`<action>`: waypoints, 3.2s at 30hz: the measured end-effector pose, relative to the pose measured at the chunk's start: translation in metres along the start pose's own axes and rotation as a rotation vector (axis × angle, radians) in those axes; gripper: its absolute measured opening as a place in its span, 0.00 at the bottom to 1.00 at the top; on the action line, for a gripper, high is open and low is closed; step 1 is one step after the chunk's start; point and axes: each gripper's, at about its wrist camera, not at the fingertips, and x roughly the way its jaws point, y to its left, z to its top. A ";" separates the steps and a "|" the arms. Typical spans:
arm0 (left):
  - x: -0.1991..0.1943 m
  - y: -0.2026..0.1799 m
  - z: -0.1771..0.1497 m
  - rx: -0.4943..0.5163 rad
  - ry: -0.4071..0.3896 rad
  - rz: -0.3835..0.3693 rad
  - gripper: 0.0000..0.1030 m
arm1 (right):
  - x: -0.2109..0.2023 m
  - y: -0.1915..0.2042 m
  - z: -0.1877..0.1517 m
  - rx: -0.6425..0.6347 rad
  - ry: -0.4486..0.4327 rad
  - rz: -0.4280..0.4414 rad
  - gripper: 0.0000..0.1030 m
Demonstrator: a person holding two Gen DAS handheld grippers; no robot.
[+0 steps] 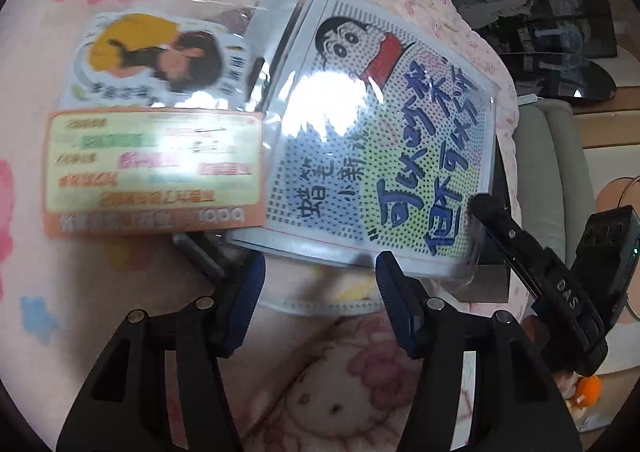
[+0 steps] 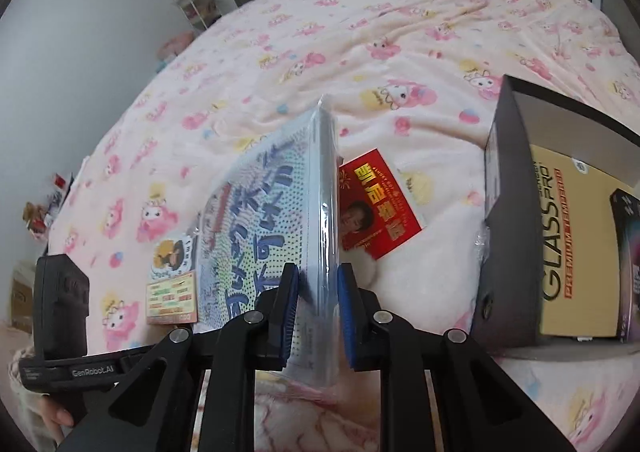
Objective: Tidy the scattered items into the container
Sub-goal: 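Grasp the clear plastic Shin-chan pack edge with the right gripper, then carry the clear pack over the black box and lower it in, then open the right gripper, leaving the pack beside the dark box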
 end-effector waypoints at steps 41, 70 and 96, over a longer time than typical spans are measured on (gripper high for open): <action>-0.042 0.017 0.030 0.044 -0.174 0.174 0.55 | 0.069 0.013 0.024 -0.142 0.220 0.182 0.28; 0.036 -0.290 0.007 0.528 -0.097 -0.103 0.55 | -0.197 -0.181 0.007 0.077 -0.191 0.037 0.26; 0.171 -0.314 -0.032 0.761 -0.039 0.236 0.55 | -0.095 -0.301 -0.027 0.229 0.077 -0.121 0.27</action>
